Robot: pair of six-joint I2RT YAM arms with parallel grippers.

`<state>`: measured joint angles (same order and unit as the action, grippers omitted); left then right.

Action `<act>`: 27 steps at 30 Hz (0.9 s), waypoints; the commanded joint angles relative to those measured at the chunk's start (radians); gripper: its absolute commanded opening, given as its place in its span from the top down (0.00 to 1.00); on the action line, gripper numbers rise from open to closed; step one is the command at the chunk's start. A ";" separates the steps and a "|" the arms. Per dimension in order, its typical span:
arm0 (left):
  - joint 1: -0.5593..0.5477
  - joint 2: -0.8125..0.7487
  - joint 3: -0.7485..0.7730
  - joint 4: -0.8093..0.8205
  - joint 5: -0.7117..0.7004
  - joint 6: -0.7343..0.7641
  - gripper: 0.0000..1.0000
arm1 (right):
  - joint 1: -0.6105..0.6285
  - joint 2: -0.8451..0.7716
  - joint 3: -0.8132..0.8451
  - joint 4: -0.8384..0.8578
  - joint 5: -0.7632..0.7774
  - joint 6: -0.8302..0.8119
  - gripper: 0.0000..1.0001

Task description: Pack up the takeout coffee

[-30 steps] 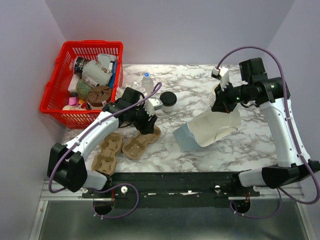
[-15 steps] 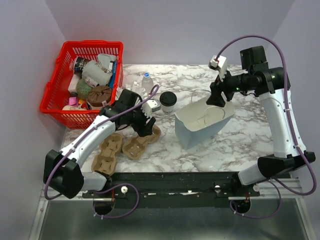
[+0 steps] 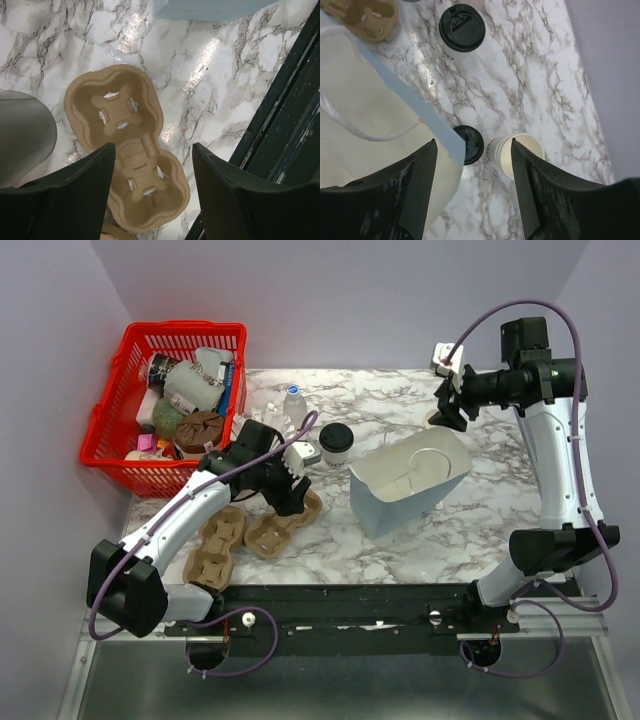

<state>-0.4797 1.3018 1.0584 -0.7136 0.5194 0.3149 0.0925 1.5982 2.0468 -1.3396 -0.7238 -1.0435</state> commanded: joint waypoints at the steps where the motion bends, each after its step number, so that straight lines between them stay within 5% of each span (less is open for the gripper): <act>1: 0.003 0.004 0.005 -0.029 0.036 0.023 0.28 | 0.006 0.026 0.013 -0.185 -0.098 -0.223 0.32; 12: 0.003 0.008 0.003 -0.049 0.013 0.041 0.29 | 0.092 -0.067 -0.191 -0.187 -0.017 -0.383 0.39; 27: 0.015 0.022 -0.001 -0.026 0.024 0.027 0.29 | 0.098 -0.078 -0.206 -0.185 0.106 -0.407 0.44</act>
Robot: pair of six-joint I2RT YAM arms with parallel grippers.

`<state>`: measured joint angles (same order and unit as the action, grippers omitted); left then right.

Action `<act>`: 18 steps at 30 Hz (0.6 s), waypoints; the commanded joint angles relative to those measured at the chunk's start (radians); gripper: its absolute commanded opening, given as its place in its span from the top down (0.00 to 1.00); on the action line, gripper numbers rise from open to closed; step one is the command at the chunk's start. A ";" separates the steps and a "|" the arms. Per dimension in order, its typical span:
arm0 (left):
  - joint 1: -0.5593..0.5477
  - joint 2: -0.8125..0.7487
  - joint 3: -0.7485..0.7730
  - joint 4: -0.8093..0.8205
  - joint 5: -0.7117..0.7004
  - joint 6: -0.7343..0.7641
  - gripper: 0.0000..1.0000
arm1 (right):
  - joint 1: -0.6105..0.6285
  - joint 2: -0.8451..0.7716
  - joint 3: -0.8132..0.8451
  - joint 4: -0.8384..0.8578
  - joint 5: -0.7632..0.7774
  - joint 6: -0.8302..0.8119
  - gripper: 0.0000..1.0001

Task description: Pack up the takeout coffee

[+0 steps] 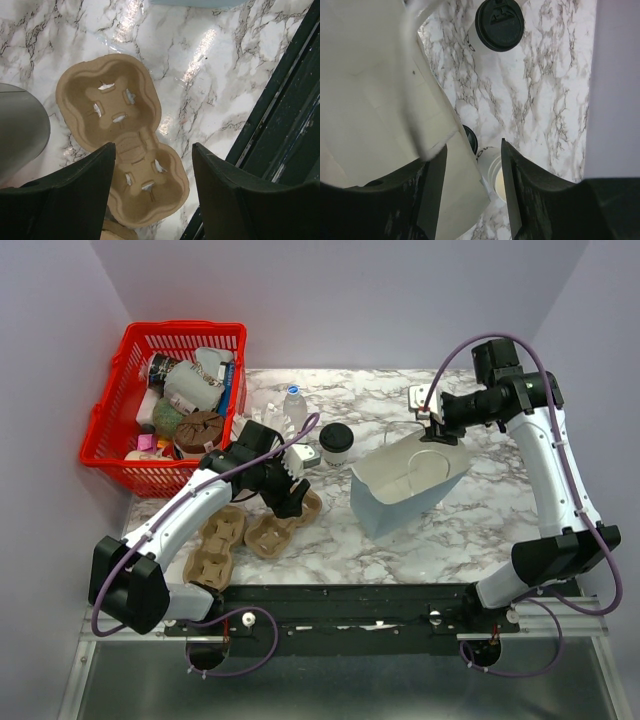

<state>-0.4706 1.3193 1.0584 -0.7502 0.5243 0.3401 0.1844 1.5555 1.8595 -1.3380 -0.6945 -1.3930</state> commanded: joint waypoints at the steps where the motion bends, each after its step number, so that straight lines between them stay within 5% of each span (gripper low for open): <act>1: 0.006 0.004 -0.003 0.018 0.019 0.000 0.29 | 0.006 -0.038 -0.029 -0.187 0.098 -0.070 0.44; 18: 0.006 0.017 -0.011 0.055 0.022 -0.019 0.29 | 0.044 0.023 0.003 -0.188 0.007 -0.008 0.46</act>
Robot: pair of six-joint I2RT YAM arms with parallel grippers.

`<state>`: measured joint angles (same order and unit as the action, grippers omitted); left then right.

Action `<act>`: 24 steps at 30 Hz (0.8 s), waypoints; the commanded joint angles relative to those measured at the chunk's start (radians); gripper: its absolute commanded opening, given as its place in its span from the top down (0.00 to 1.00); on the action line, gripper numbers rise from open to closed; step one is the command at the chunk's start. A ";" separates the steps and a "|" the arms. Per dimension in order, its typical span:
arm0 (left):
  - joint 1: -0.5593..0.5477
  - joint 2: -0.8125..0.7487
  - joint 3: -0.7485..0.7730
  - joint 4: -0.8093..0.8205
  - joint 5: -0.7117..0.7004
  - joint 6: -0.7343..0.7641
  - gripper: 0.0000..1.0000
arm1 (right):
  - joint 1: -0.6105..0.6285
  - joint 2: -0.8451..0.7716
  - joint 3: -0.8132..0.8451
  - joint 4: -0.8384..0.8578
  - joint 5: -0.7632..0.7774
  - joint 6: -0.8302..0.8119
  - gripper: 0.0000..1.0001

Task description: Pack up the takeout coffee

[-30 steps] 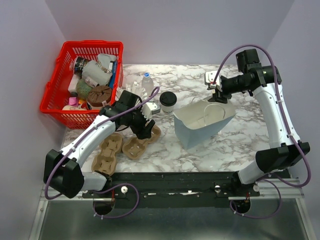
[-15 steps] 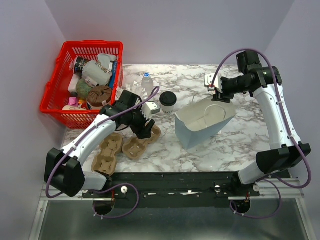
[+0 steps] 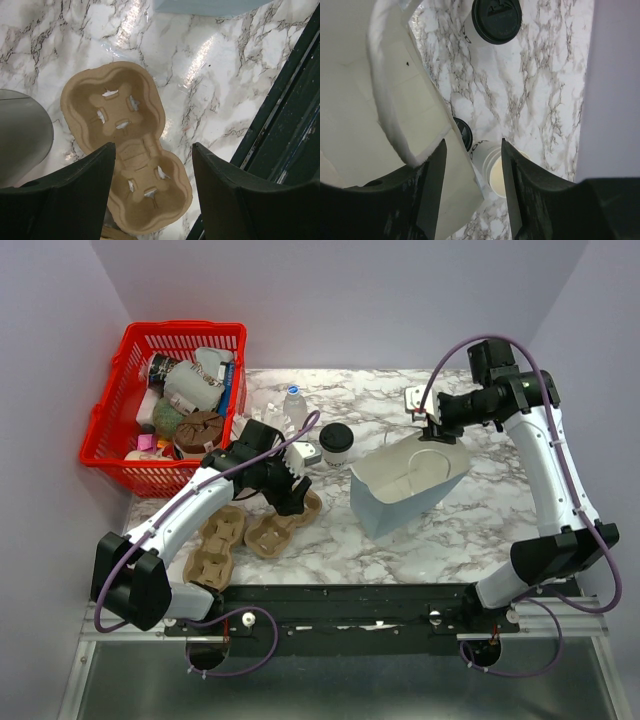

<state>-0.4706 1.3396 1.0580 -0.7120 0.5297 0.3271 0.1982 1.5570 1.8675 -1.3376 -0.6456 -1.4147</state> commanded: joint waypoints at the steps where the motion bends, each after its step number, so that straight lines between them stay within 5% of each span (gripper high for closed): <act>1: 0.006 -0.008 -0.013 0.016 0.013 -0.007 0.29 | 0.036 0.021 -0.014 -0.189 -0.040 0.014 0.47; 17: 0.009 -0.023 -0.055 0.016 -0.065 -0.010 0.29 | 0.058 0.041 -0.019 -0.189 -0.057 0.095 0.82; 21: 0.009 -0.025 -0.062 -0.007 -0.114 0.020 0.29 | 0.058 0.031 -0.016 -0.186 -0.039 0.149 0.99; 24: 0.010 -0.042 -0.090 -0.006 -0.154 0.024 0.29 | 0.058 0.037 0.010 -0.187 -0.032 0.264 0.99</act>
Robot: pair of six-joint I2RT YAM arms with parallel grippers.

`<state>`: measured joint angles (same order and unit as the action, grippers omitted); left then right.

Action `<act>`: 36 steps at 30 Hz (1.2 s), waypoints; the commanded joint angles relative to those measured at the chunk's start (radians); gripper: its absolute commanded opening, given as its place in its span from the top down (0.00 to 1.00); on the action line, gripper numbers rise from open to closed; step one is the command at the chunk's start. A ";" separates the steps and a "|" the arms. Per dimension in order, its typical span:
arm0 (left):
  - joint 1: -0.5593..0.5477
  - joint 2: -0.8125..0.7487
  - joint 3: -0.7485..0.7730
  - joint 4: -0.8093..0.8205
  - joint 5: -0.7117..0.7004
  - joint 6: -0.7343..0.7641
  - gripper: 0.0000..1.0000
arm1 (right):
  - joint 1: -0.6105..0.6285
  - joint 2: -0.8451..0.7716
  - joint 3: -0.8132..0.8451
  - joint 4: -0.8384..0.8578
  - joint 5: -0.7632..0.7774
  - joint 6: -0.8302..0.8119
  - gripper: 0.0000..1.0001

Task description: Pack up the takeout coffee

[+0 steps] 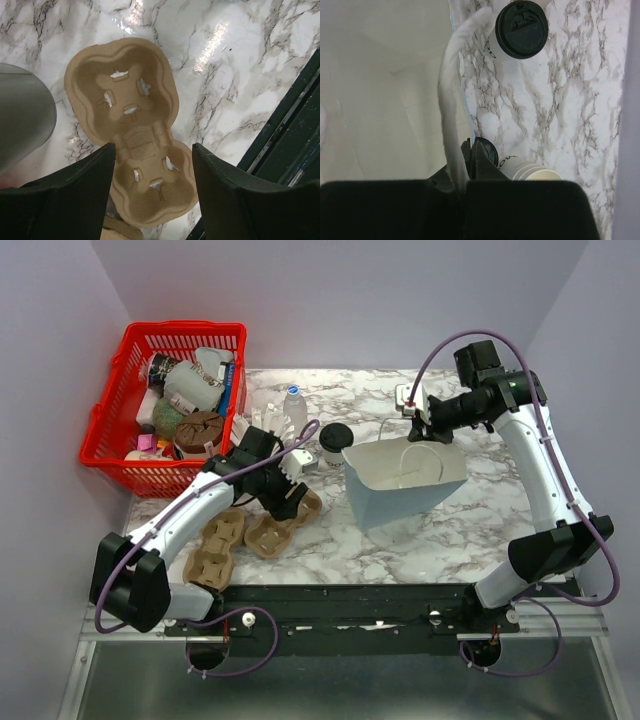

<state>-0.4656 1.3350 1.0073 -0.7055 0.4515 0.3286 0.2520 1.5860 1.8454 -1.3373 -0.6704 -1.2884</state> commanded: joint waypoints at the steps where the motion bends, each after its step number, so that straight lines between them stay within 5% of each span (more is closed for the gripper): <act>1: 0.004 -0.048 -0.048 -0.011 -0.092 0.021 0.29 | 0.003 0.006 0.037 -0.183 -0.006 0.168 1.00; 8: 0.004 -0.071 -0.101 -0.035 -0.046 0.148 0.32 | 0.004 -0.063 -0.005 -0.132 0.002 0.430 1.00; 12: 0.004 -0.005 -0.046 -0.049 -0.143 0.104 0.35 | 0.003 -0.089 -0.054 -0.085 0.074 0.563 1.00; 17: 0.005 0.076 -0.001 -0.068 -0.171 -0.049 0.40 | 0.004 -0.144 -0.103 -0.048 0.118 0.600 1.00; 36: -0.016 0.142 -0.024 -0.008 -0.181 -0.155 0.41 | 0.004 -0.166 -0.115 -0.017 0.206 0.635 1.00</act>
<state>-0.4686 1.4364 0.9745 -0.7372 0.2977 0.2039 0.2523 1.4338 1.7287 -1.3388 -0.5098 -0.6781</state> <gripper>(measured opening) 0.598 0.019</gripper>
